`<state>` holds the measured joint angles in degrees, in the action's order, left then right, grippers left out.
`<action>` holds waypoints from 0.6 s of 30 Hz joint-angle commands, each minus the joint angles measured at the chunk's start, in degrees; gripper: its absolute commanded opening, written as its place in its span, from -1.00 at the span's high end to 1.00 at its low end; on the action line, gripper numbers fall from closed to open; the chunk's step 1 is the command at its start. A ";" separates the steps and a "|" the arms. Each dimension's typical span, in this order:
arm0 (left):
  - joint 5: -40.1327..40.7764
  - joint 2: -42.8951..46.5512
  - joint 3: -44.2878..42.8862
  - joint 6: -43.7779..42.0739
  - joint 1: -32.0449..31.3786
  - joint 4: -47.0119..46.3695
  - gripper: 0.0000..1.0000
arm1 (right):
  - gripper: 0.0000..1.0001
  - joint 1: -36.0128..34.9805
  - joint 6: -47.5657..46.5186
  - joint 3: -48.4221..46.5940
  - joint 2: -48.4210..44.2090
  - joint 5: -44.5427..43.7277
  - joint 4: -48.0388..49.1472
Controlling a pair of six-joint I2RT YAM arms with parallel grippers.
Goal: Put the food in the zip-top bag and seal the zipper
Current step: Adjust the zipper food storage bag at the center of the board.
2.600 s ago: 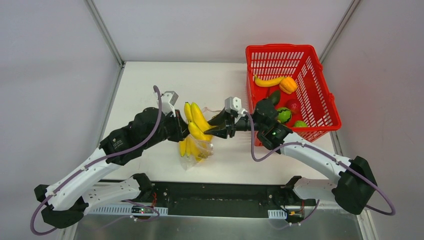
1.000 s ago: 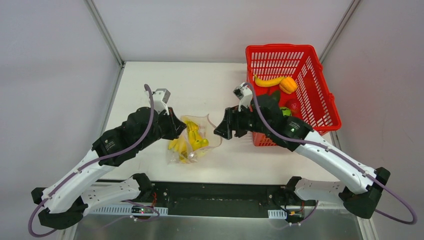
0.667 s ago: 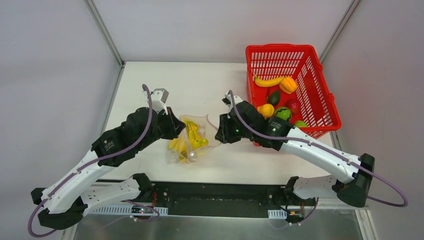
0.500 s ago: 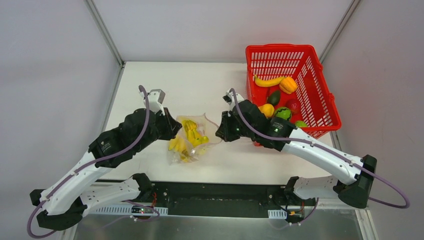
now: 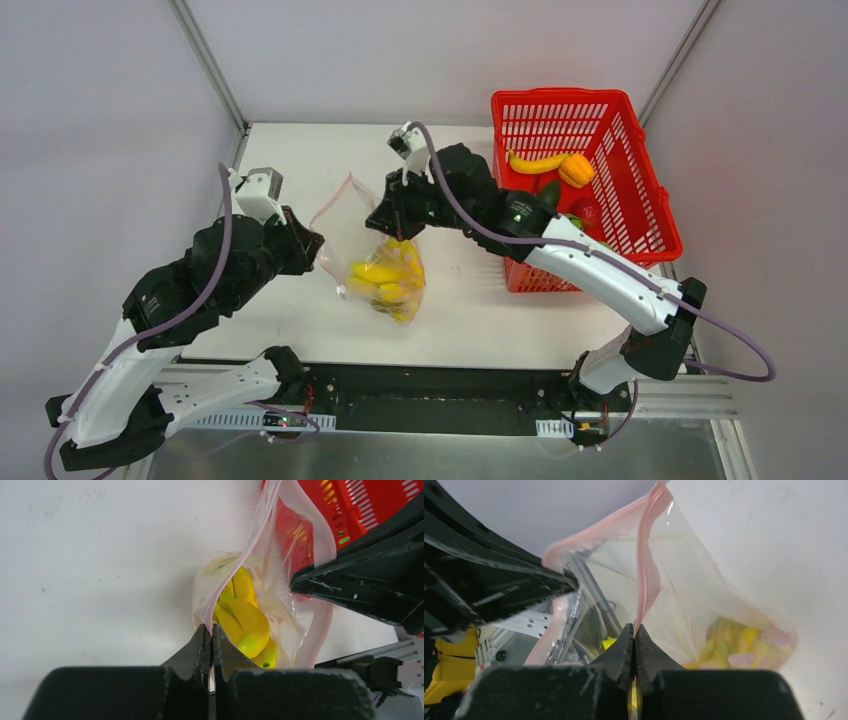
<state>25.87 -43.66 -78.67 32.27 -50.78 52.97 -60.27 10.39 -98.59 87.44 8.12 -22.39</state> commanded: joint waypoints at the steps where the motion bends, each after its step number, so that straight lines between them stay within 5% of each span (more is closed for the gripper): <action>1: 2.59 -3.33 -1.88 -1.87 1.37 4.80 1.00 | 1.00 -0.57 -2.30 6.46 -2.94 0.44 5.35; 7: 1.29 -1.89 0.84 -2.47 1.48 -1.68 1.00 | 1.00 -0.55 -5.09 12.95 -7.06 -4.16 11.04; 12: -7.90 -5.86 1.93 -4.02 1.86 -1.96 1.00 | 1.00 -0.43 -4.72 18.51 -6.30 -14.47 3.45; 18: -11.36 -8.96 6.07 -1.60 1.85 -5.91 1.00 | 0.96 0.18 -3.83 24.67 -10.14 -13.24 2.68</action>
<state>18.46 -50.81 -74.81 30.00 -49.41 51.53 -60.51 6.57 -76.18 81.95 -3.25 -19.40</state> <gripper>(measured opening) 0.009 0.010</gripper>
